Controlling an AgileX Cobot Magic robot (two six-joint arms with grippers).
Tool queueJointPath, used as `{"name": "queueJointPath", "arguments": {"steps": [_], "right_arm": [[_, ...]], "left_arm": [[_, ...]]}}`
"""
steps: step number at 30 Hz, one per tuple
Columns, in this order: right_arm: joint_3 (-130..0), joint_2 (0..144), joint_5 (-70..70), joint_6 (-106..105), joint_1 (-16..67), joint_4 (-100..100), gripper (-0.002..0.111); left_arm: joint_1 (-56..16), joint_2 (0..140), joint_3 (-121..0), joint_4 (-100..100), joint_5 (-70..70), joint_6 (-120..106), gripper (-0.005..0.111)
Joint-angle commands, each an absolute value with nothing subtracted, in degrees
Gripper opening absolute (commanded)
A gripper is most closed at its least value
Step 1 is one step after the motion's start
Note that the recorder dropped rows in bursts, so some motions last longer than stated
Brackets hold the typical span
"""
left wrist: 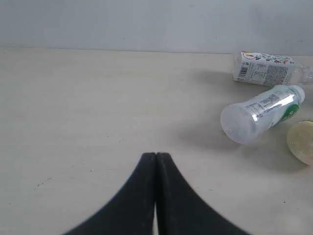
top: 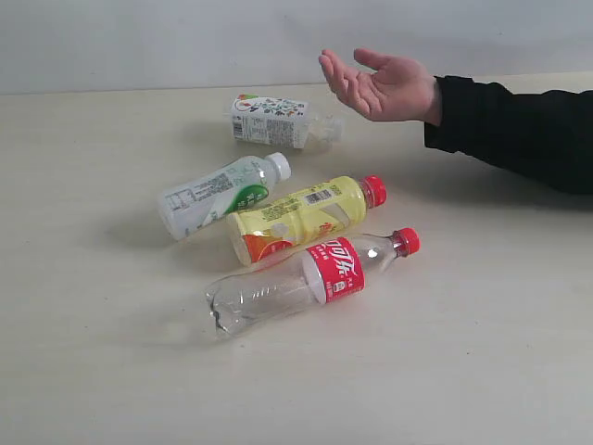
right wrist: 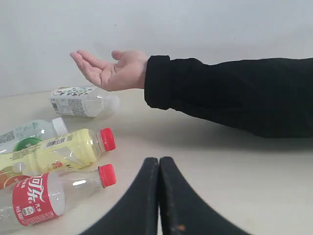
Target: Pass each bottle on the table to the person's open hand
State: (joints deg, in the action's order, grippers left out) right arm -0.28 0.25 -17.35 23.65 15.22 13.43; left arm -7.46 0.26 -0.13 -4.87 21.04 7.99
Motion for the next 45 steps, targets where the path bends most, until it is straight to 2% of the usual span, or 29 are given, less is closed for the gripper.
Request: {"name": "queueJointPath", "arguments": {"steps": [1,37,45], "right_arm": [[0.0,0.0,-17.2,23.6,14.9,13.4,0.000],[0.0,0.0,-16.9,23.6,14.9,13.4,0.000],[0.0,0.0,-16.9,23.6,14.9,13.4,0.000]], "left_arm": [[-7.7,0.0,0.0,-4.3,20.3,7.7,0.001],[-7.8,0.0,0.0,-4.6,19.9,7.7,0.001],[-7.8,0.0,0.0,-0.9,1.7,15.2,0.001]]}}
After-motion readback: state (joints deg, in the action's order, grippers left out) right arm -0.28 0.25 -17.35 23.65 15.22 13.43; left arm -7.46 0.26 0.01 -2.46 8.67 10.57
